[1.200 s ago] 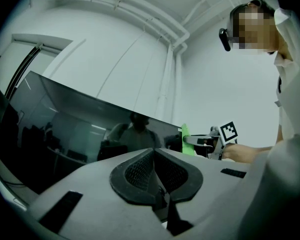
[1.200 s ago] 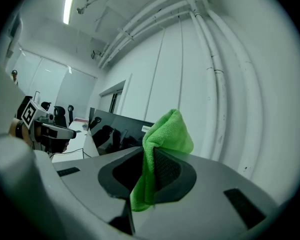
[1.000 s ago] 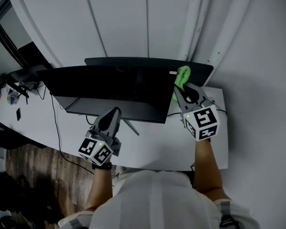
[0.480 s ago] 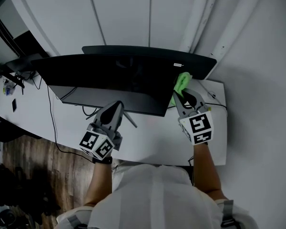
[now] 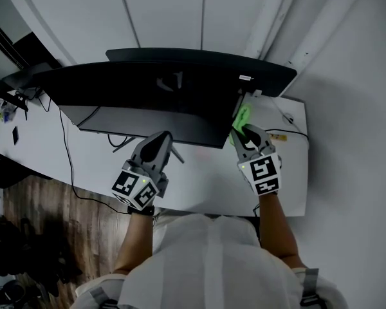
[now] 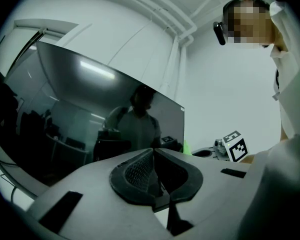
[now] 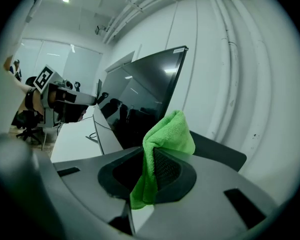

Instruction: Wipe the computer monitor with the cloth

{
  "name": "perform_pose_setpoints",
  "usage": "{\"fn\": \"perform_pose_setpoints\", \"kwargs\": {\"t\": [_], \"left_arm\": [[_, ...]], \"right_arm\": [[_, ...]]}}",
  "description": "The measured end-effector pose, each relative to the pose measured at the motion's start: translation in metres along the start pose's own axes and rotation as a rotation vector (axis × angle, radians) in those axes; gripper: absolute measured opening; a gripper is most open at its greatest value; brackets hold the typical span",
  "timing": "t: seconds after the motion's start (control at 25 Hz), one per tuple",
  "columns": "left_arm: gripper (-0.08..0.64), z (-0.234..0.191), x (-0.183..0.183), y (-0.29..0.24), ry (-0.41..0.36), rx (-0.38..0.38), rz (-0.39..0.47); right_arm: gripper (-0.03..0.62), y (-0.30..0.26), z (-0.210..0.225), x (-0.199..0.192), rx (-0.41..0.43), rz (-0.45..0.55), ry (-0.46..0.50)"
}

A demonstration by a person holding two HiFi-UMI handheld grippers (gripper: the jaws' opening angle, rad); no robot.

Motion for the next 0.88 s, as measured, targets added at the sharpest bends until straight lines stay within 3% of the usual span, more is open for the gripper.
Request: {"fn": "perform_pose_setpoints", "kwargs": {"t": [0.88], "left_arm": [[0.018,-0.002,-0.05,0.017,0.016,0.02,-0.118]], "right_arm": [[0.046,-0.031,-0.029,-0.103,0.059,-0.227,-0.038]]}}
Point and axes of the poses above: the fingertips, and each gripper's own axes: y backward along the fingers, z to its right, x out of its top, the point moved 7 cm from there along y, backward along the fingers, and after that the axes turned 8 degrees about -y, right-handed, at the moved point
